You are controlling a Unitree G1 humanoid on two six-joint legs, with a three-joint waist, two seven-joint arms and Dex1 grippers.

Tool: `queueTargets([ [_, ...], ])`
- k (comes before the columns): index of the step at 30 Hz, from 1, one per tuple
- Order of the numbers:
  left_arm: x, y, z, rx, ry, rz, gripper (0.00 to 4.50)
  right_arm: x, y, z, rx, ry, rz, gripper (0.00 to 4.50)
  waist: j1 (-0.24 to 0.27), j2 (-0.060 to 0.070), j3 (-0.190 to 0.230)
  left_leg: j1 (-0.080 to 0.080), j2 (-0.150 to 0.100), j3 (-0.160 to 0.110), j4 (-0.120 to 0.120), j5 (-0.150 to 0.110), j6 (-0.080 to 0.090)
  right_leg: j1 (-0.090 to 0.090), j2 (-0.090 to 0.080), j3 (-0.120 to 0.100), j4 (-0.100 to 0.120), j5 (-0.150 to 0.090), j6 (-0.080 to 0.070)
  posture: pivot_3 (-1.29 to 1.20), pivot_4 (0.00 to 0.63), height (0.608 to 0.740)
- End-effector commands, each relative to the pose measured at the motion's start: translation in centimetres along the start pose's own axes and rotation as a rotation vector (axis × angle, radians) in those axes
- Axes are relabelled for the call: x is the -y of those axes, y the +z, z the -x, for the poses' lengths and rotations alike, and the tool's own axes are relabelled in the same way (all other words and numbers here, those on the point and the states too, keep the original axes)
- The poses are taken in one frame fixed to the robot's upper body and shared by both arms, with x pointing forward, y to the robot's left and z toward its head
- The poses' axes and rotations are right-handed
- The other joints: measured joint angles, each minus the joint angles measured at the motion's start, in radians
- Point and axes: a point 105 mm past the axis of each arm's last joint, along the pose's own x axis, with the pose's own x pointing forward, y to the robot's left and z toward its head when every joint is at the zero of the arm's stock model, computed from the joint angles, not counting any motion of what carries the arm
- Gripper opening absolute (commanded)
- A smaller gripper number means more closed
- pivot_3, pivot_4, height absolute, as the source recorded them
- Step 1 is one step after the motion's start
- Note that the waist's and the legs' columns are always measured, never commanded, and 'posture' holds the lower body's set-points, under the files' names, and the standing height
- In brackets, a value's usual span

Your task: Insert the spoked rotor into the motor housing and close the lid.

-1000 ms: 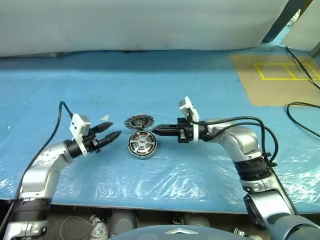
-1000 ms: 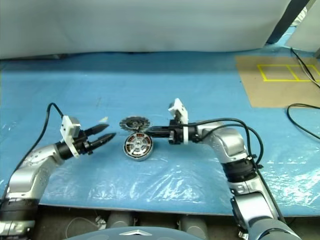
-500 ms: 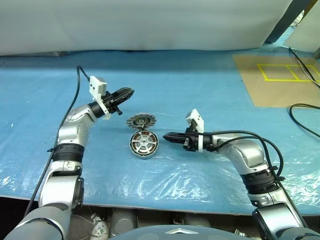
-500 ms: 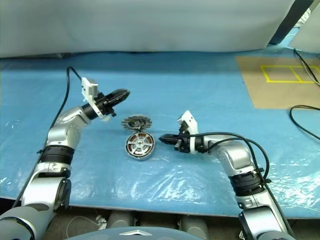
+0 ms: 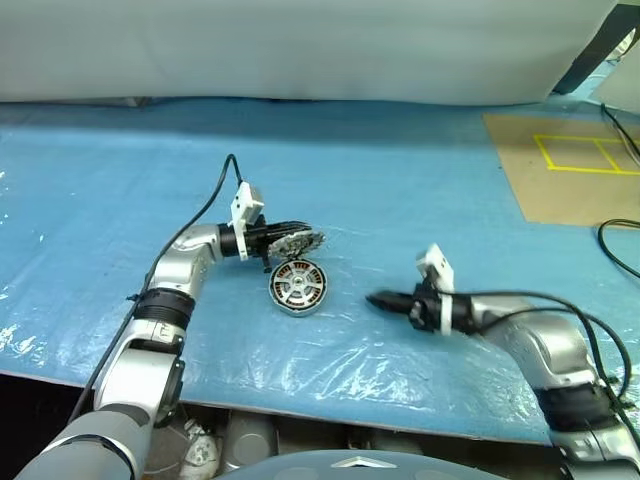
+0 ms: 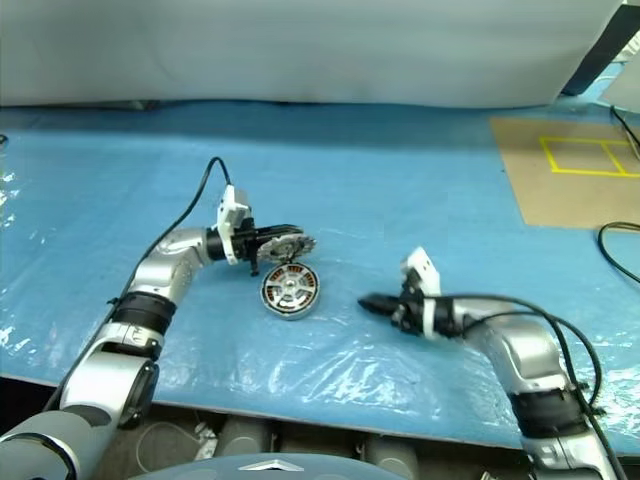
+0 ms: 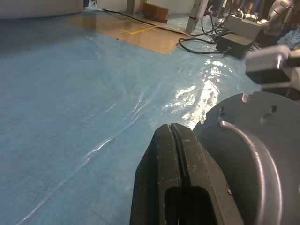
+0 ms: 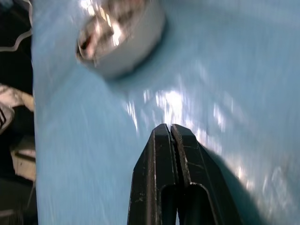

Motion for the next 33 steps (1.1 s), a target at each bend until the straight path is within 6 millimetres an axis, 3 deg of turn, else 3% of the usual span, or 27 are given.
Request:
queueTargets([
  [1, 0.7, 0.9, -0.5, 0.003, -0.058, -0.043, 0.01, -0.5, -1.4, -0.3, -0.043, 0.012, 0.027, 0.00, -0.005, 0.000, 0.000, 0.001, 0.000, 0.000, 0.000, 0.000, 0.000, 0.001, 0.000, 0.000, -0.001, 0.000, 0.000, 0.00, 0.150, 0.740],
  [8, 3.0, 0.5, -0.2, -0.056, -0.197, -0.081, 0.01, -0.7, 0.1, -1.3, -0.002, -0.003, 0.089, 0.00, -0.010, 0.000, 0.000, 0.007, 0.001, 0.000, 0.000, 0.000, 0.001, 0.005, -0.001, 0.001, -0.002, -0.001, -0.001, 0.00, 0.150, 0.740],
  [12, 5.3, -1.3, 0.4, -0.151, -0.301, -0.139, 0.01, -1.7, 2.5, -1.9, 0.045, 0.017, 0.146, 0.00, -0.011, 0.000, 0.000, 0.008, 0.002, 0.001, -0.001, 0.000, 0.001, 0.003, -0.001, 0.001, -0.002, 0.000, 0.000, 0.00, 0.150, 0.740],
  [16, 6.3, -2.6, 0.7, -0.199, -0.336, -0.156, 0.01, -2.3, 4.7, -2.4, 0.076, 0.029, 0.202, 0.00, -0.010, 0.000, 0.000, 0.006, 0.002, 0.001, -0.001, 0.000, 0.001, -0.001, 0.000, 0.001, -0.001, 0.000, 0.000, 0.00, 0.150, 0.740],
  [23, 7.2, -4.3, 1.1, -0.257, -0.363, -0.177, 0.01, -1.6, 6.2, -2.0, 0.086, 0.004, 0.224, 0.00, -0.008, 0.000, 0.000, 0.006, 0.001, 0.001, -0.001, 0.000, 0.001, 0.000, -0.001, 0.001, -0.001, 0.000, 0.000, 0.00, 0.150, 0.740],
  [33, 7.5, -6.4, 3.0, -0.343, -0.336, -0.209, 0.01, -3.4, 9.9, -2.0, 0.133, 0.061, 0.271, 0.00, -0.013, 0.002, -0.001, 0.013, 0.001, 0.002, -0.002, 0.000, 0.000, 0.005, -0.001, 0.003, -0.001, -0.001, -0.001, 0.00, 0.150, 0.740],
])
